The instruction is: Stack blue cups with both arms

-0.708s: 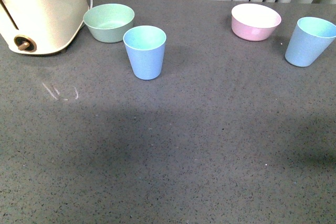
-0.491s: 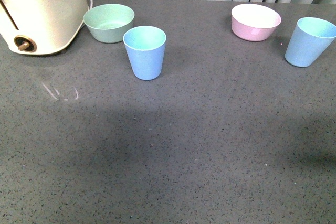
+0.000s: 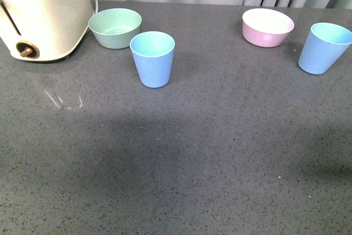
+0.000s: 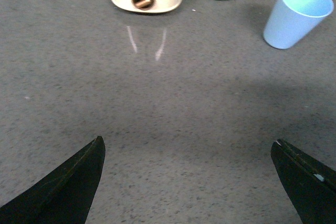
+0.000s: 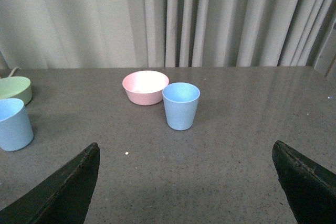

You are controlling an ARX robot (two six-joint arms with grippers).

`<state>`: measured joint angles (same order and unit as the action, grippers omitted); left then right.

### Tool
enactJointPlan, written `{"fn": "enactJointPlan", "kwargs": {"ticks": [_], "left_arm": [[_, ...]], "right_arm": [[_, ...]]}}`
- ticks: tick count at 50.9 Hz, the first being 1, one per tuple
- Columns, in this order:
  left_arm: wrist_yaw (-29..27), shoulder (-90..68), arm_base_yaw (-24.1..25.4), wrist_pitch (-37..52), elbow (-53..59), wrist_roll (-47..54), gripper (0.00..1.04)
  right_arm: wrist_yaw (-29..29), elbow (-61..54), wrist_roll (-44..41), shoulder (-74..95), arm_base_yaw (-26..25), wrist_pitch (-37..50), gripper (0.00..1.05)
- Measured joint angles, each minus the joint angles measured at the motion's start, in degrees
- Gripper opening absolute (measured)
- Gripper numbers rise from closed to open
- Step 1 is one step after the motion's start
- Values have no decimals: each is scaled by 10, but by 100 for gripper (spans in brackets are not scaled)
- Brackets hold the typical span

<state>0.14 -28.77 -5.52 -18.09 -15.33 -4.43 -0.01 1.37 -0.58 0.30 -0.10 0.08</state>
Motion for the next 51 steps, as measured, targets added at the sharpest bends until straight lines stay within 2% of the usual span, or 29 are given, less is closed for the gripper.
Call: {"fn": "enactJointPlan", "kwargs": {"ticks": [6, 10, 15, 26, 41, 51], "left_arm": [[-1, -137, -18, 81, -53, -5, 96], [16, -294, -22, 159, -124, -26, 96], [18, -391, -27, 188, -177, -40, 96], [30, -576, -52, 193, -299, -78, 96], [35, -668, -106, 175, -385, -110, 96], [19, -729, -134, 157, -443, -136, 96]], "right_arm": [[0, 0, 0, 0, 0, 0, 96], [0, 0, 0, 0, 0, 0, 96], [0, 0, 0, 0, 0, 0, 96], [0, 0, 0, 0, 0, 0, 96], [0, 0, 0, 0, 0, 0, 96], [0, 0, 0, 0, 0, 0, 96]]}}
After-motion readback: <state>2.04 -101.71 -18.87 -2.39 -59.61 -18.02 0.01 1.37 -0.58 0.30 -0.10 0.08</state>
